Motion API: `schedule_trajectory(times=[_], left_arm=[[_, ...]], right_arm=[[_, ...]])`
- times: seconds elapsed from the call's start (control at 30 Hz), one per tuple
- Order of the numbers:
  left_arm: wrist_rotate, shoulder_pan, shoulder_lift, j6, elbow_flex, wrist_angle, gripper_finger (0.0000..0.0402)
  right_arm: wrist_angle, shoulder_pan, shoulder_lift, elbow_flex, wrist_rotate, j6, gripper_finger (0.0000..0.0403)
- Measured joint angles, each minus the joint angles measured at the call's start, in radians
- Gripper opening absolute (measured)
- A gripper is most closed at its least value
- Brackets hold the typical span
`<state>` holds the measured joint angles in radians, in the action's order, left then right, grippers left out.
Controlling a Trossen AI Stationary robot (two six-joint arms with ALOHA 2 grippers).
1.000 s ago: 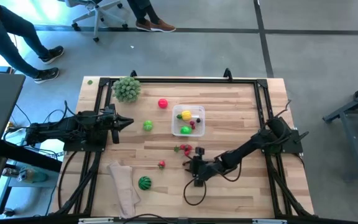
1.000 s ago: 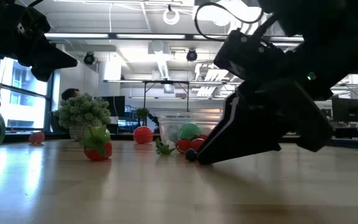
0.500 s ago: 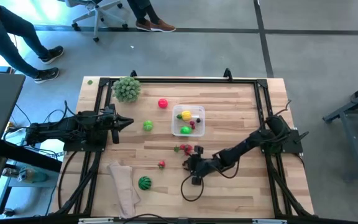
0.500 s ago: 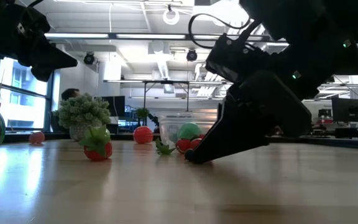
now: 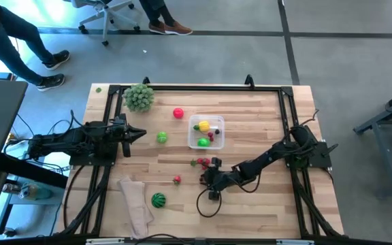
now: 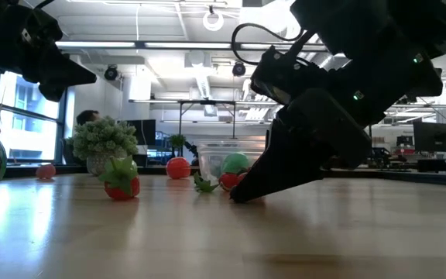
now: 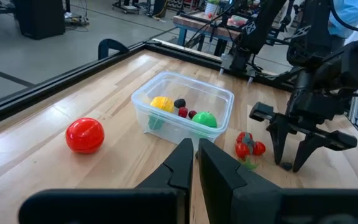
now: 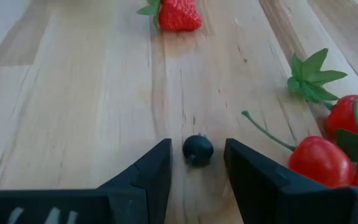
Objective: Pick and placing Produce into tupperware
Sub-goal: Put the blueberry into the transparent container
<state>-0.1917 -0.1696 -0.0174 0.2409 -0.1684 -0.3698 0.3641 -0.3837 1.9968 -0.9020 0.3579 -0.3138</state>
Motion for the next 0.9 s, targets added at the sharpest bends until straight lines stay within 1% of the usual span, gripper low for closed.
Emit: schedule_trajectory(times=[0.4,0.67,0.9], left_arm=[[0.0,0.0,0.0,0.0,0.0,0.0,0.0017],[0.0,0.0,0.0,0.0,0.0,0.0,0.0017],[0.0,0.0,0.0,0.0,0.0,0.0,0.0017]], right_arm=[[-0.004,0.002,0.0,0.0,0.0,0.0,0.0138],[-0.006,0.003,0.0,0.0,-0.014,0.0,0.0095],[-0.005,0.003,0.0,0.0,-0.023,0.001,0.0075]])
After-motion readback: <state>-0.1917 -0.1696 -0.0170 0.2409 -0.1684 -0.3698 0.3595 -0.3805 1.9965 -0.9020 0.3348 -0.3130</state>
